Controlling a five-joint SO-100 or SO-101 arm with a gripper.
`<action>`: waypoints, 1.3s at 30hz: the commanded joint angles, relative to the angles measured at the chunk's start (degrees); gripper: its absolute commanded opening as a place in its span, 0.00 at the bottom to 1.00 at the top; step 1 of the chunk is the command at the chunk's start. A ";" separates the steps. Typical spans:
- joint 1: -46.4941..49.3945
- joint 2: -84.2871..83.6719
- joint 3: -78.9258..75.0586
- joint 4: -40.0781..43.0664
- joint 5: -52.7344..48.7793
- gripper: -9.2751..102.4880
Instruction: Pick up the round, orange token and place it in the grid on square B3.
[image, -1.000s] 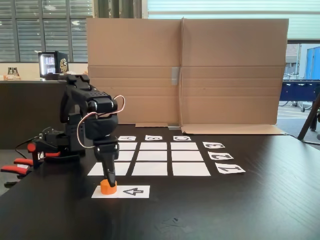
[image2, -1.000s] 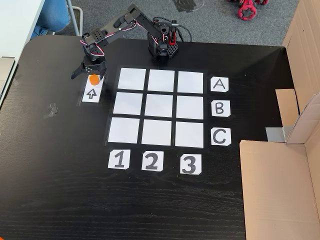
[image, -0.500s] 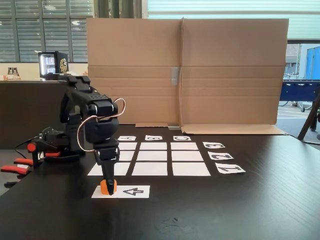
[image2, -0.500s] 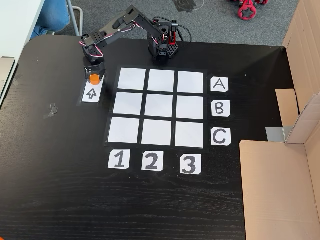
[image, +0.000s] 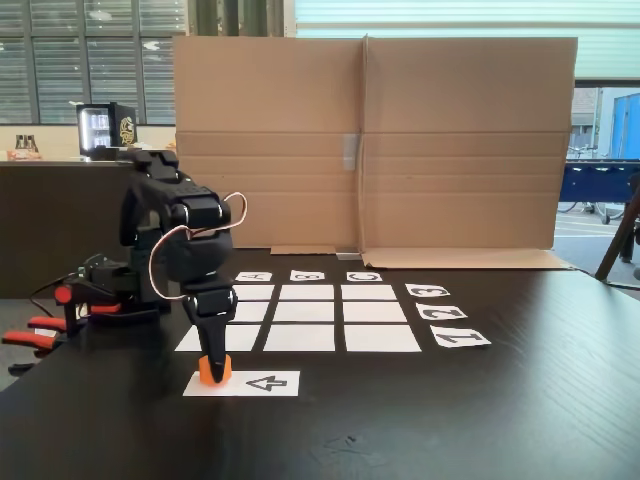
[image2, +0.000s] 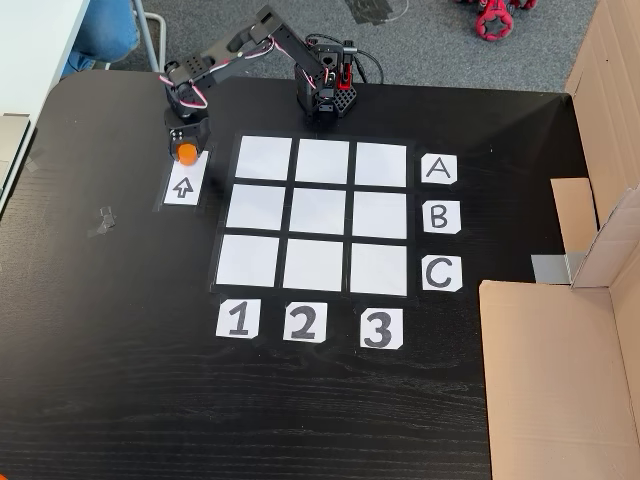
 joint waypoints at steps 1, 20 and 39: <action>-1.85 11.95 4.75 -0.88 -1.49 0.08; -35.95 51.33 20.65 5.89 -3.25 0.08; -80.95 55.55 29.18 4.39 5.54 0.08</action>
